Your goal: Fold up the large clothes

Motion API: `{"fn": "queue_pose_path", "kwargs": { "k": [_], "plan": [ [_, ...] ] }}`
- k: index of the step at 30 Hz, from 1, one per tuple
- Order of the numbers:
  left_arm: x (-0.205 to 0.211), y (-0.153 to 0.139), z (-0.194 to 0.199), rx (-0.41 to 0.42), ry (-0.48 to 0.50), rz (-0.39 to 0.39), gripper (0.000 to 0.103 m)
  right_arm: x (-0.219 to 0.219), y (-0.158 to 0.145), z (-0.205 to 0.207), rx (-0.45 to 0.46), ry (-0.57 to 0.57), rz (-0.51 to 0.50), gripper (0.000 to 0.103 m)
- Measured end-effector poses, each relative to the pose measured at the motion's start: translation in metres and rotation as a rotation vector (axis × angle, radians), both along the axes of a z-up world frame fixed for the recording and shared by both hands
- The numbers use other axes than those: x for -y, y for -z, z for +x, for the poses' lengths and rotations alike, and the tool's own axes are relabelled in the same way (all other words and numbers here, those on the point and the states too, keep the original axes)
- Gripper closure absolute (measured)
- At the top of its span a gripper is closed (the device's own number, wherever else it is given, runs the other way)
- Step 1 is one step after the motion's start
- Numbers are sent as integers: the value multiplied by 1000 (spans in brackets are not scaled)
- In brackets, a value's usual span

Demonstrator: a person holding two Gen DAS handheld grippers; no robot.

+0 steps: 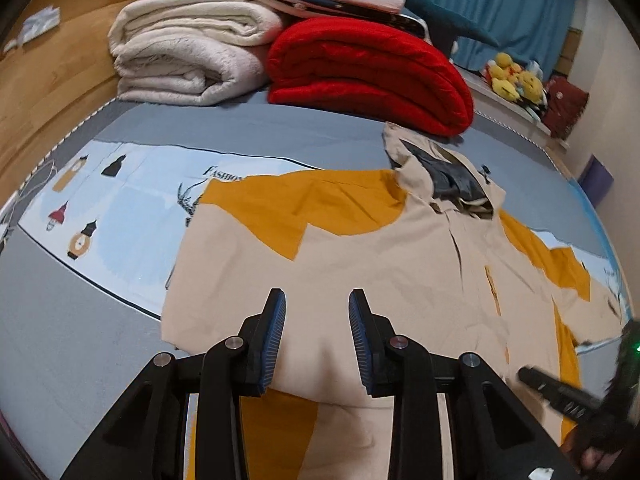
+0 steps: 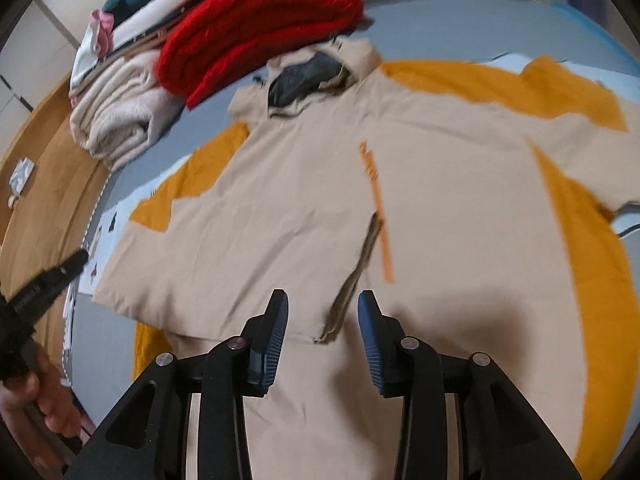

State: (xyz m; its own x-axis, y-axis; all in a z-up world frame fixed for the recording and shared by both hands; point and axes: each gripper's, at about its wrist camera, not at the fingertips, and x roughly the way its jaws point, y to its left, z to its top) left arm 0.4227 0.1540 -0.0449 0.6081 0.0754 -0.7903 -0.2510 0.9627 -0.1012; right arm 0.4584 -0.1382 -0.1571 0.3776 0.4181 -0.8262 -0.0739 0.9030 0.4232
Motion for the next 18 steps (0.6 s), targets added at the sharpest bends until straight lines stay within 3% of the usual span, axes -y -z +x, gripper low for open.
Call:
{"fn": "queue_pose_path", "kwargs": {
  "k": [8, 13, 15, 16, 18],
  "plan": [
    [-47, -7, 1, 19, -138, -47, 74, -18, 49, 14, -150, -20, 28, 65],
    [-64, -8, 3, 23, -187, -43, 74, -30, 55, 18, -142, -47, 11, 65],
    [-69, -7, 4, 24, -205, -44, 74, -34, 50, 18, -115, -54, -5, 76],
    [-72, -7, 4, 24, -215, -49, 74, -35, 46, 19, -96, -59, -20, 88],
    [-75, -5, 6, 21, -231, -58, 74, -35, 38, 19, -56, -75, -24, 94]
  ]
}}
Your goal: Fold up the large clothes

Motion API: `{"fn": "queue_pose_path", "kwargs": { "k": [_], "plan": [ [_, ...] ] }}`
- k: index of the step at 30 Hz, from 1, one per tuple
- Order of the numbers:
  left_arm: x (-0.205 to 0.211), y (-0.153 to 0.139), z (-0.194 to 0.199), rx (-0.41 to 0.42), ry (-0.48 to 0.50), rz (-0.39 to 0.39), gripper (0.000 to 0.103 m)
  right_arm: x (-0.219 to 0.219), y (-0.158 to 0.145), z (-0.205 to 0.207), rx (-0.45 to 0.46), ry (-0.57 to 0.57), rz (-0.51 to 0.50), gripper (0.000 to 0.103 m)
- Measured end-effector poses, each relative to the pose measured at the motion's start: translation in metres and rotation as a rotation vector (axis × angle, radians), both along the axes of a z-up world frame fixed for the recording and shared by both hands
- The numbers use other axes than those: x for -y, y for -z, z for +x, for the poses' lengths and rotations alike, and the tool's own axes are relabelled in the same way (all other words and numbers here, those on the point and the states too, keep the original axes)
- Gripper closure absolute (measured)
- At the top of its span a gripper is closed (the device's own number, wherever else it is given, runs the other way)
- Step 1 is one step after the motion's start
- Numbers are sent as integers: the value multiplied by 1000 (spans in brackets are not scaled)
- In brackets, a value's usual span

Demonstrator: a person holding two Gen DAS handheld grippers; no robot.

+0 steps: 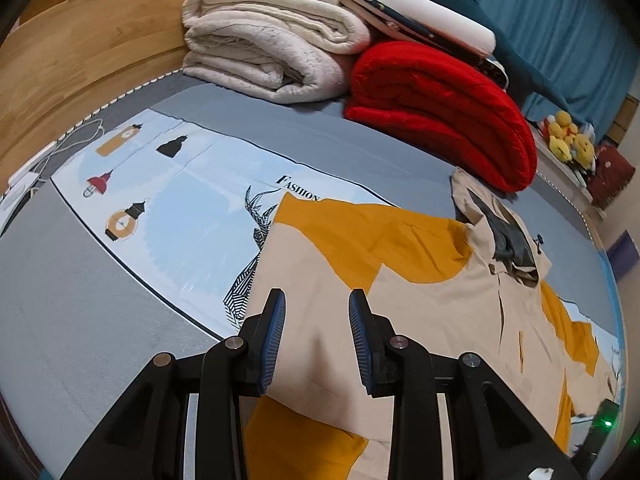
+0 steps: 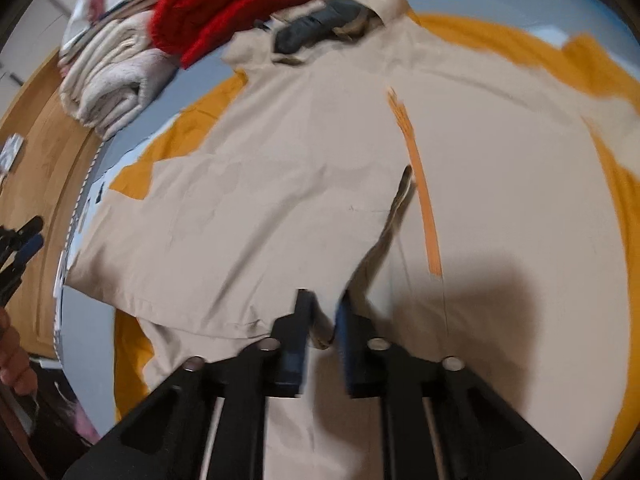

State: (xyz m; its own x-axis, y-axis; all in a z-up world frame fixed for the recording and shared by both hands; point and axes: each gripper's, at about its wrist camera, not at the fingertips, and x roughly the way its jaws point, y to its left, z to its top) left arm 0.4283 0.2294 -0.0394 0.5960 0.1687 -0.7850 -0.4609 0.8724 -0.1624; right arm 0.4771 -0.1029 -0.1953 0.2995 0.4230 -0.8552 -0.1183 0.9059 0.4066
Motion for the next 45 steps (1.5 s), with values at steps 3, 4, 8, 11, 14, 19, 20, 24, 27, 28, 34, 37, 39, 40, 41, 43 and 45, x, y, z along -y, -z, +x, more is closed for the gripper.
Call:
{"fn": "queue_pose_path", "kwargs": {
  "k": [3, 4, 8, 11, 14, 19, 20, 24, 27, 28, 34, 37, 39, 40, 41, 43, 45],
  "plan": [
    [-2, 1, 1, 1, -10, -10, 74, 9, -22, 1, 82, 20, 11, 97],
    [-1, 2, 1, 1, -12, -10, 74, 14, -30, 1, 110, 35, 11, 97],
    [0, 4, 3, 3, 4, -24, 74, 55, -70, 7, 257, 144, -1, 98],
    [9, 12, 8, -15, 32, -41, 74, 88, -87, 13, 326, 214, -60, 98],
    [22, 27, 17, -55, 86, -72, 74, 123, -85, 24, 306, 279, -140, 98],
    [39, 49, 25, -120, 145, -102, 74, 163, -73, 34, 252, 352, -161, 98],
    [41, 52, 25, -129, 151, -109, 74, 168, -73, 36, 251, 361, -161, 98],
    [43, 65, 28, -166, 161, -133, 74, 179, -71, 42, 258, 388, -180, 98],
    [45, 78, 30, -212, 160, -165, 74, 190, -63, 48, 214, 413, -182, 95],
    [45, 81, 30, -224, 159, -174, 74, 196, -60, 49, 197, 433, -179, 94],
    [50, 85, 34, -231, 174, -171, 74, 210, -52, 50, 179, 488, -148, 88],
    [52, 92, 37, -246, 180, -173, 74, 202, -43, 55, 146, 430, -108, 86],
    [52, 101, 39, -270, 185, -168, 74, 196, -30, 59, 88, 389, -74, 85],
    [52, 105, 40, -282, 186, -167, 72, 194, -24, 61, 60, 379, -64, 84],
    [52, 111, 42, -301, 187, -163, 72, 193, -16, 61, 27, 373, -62, 83],
    [49, 124, 45, -347, 182, -164, 68, 193, 4, 63, -61, 378, -130, 83],
    [47, 130, 46, -367, 172, -184, 68, 196, 19, 62, -125, 397, -167, 83]
  ]
}}
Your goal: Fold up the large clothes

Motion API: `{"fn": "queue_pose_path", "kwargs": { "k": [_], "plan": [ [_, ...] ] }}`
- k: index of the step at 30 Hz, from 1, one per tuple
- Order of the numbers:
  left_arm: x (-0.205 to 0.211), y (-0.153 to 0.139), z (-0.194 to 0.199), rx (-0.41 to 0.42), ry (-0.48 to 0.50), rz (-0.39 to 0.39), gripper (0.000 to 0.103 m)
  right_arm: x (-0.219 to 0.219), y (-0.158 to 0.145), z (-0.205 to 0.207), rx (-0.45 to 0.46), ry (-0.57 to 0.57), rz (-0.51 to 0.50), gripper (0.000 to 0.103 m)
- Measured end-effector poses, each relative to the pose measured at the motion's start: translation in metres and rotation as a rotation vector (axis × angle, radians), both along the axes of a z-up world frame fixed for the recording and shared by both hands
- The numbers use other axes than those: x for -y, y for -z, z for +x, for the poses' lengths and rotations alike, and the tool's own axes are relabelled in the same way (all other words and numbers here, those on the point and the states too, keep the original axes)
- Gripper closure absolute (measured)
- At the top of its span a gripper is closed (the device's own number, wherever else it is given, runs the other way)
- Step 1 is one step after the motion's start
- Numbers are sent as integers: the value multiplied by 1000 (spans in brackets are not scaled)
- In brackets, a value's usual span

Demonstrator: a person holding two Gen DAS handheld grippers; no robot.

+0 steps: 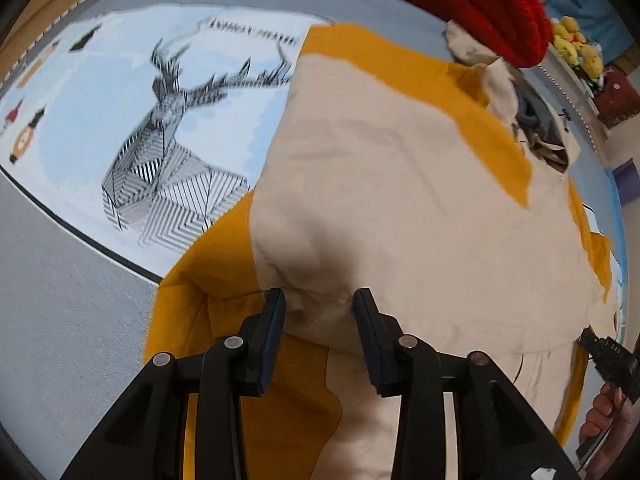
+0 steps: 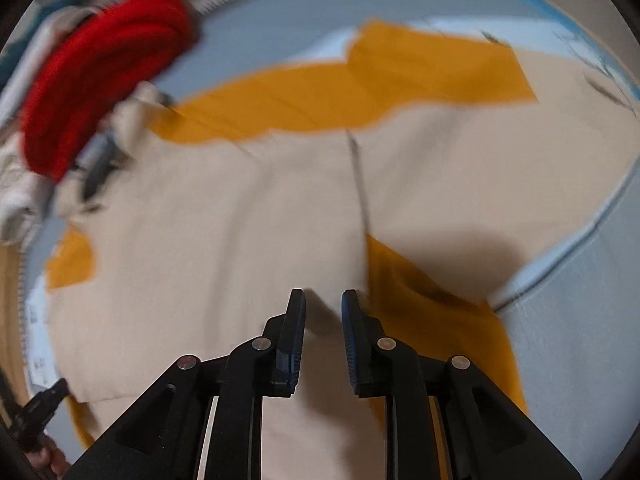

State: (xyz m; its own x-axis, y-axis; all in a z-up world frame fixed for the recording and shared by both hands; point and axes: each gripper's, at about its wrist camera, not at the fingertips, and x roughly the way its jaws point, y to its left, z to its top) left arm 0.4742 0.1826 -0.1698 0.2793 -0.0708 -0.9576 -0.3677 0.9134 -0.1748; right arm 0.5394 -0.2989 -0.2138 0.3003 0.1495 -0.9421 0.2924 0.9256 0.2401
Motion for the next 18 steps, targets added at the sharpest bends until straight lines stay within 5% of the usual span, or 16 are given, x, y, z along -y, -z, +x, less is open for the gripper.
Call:
{"fn": "queue_pose_path", "kwargs": {
  "k": [5, 8, 14, 18],
  "plan": [
    [6, -14, 2, 2, -6, 6, 70, 6, 2, 0, 2, 24, 29, 82],
    [9, -27, 3, 56, 16, 29, 70, 7, -6, -2, 48, 25, -7, 102],
    [-3, -4, 0, -30, -22, 11, 70, 28, -21, -3, 97, 120, -75, 100],
    [5, -18, 0, 19, 9, 63, 71, 21, -36, -2, 194, 81, 3, 98]
  ]
}}
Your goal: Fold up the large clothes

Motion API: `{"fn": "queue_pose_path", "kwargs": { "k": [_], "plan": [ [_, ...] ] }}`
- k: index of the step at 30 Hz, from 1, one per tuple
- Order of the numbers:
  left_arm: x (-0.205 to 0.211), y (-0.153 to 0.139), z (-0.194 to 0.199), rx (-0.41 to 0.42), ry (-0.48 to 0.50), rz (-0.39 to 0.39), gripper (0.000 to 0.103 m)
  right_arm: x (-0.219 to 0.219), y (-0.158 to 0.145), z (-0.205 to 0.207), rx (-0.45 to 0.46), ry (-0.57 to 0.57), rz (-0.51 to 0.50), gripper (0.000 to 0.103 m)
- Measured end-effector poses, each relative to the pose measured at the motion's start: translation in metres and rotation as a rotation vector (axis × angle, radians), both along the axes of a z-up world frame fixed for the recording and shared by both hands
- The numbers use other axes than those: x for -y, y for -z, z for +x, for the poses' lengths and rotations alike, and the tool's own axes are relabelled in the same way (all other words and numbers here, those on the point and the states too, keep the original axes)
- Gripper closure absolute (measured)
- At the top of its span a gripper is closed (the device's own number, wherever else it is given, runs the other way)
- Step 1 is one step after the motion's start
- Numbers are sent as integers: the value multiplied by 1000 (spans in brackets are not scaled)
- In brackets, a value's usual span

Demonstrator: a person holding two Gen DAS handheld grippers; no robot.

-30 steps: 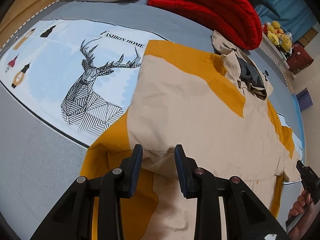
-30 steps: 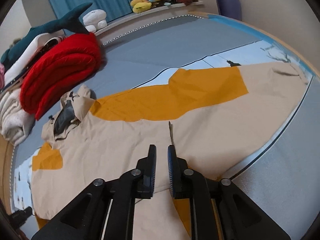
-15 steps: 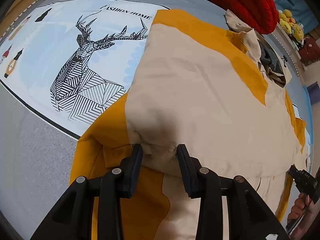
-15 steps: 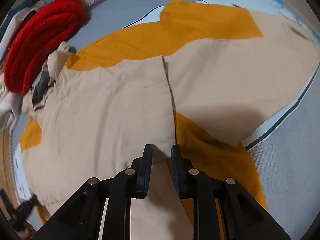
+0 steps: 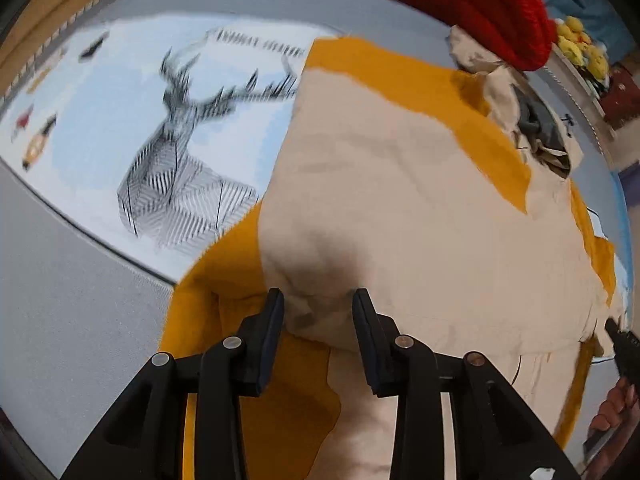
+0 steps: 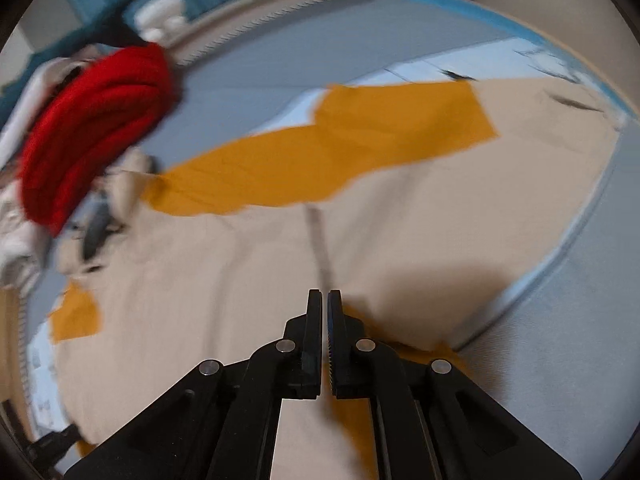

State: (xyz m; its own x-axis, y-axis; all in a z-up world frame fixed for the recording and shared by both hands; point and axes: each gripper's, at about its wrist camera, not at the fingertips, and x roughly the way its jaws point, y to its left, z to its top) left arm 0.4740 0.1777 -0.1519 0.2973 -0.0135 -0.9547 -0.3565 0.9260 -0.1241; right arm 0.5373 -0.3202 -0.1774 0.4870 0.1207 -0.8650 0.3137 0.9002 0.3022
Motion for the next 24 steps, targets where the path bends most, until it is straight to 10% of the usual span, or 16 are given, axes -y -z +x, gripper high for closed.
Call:
{"fn": "queue_pose_path", "kwargs": {
  "k": [4, 7, 24],
  "plan": [
    [2, 15, -2, -52, 0, -14, 70, -25, 23, 7, -85, -132, 101, 69],
    [8, 11, -1, -52, 13, -7, 70, -29, 48, 7, -209, -146, 84, 69],
    [78, -37, -29, 84, 178, 100, 62, -30, -47, -18, 63, -150, -134, 69]
  ]
}}
